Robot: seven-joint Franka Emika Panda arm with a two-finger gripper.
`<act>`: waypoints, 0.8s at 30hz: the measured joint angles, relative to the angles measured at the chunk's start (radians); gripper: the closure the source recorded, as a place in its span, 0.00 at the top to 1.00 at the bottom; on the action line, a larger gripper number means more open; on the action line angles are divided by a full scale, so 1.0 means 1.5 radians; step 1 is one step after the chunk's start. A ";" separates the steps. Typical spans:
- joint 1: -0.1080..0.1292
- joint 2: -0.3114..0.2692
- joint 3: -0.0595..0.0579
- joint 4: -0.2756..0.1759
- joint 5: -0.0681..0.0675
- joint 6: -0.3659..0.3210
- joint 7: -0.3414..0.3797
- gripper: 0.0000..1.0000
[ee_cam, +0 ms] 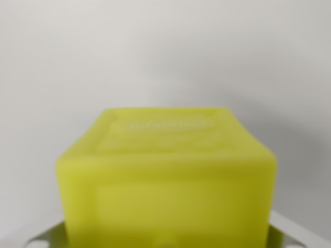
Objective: Pick yellow cube
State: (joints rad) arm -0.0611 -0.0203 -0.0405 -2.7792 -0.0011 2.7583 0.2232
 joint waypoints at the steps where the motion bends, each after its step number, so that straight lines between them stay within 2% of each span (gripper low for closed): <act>1: 0.000 -0.006 0.000 0.000 -0.001 -0.006 0.000 0.00; 24: -0.001 -0.127 0.000 0.009 -0.008 -0.136 0.006 0.00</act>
State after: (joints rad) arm -0.0633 -0.2108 -0.0404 -2.7661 -0.0138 2.5538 0.2325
